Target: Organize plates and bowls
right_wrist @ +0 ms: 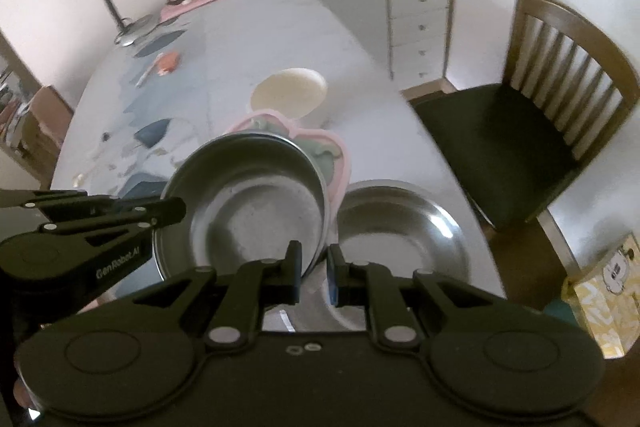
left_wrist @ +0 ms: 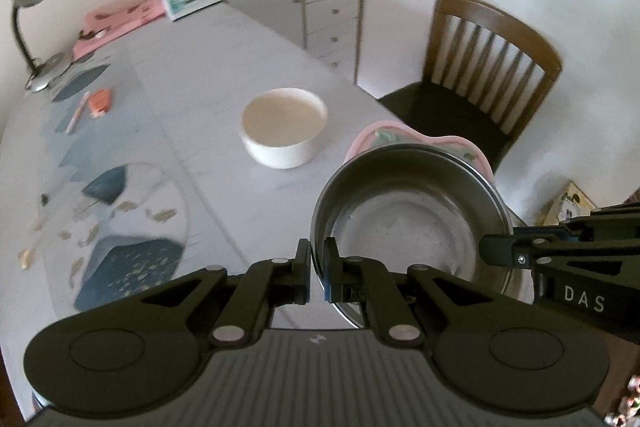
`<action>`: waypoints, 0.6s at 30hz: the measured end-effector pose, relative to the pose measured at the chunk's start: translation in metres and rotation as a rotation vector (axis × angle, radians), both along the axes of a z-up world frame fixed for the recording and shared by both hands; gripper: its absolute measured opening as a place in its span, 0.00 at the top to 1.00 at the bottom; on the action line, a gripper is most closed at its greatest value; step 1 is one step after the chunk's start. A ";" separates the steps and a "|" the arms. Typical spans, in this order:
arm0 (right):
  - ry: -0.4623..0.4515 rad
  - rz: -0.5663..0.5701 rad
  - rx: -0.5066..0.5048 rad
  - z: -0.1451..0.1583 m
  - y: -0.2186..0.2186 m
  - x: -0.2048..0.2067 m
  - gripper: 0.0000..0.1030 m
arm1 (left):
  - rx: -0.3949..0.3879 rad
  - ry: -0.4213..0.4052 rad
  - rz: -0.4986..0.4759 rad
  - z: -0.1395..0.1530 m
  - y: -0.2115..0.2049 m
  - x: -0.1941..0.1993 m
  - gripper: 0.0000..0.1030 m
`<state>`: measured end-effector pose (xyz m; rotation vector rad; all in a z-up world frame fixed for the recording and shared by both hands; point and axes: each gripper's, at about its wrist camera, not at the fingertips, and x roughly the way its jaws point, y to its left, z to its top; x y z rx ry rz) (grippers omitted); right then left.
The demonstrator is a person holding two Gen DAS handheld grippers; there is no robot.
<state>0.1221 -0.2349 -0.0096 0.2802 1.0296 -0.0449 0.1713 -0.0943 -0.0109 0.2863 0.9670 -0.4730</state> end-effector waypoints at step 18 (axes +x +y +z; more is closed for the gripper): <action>0.104 -0.092 0.028 -0.053 -0.063 -0.018 0.87 | 0.090 0.057 -0.083 -0.056 -0.074 -0.008 0.96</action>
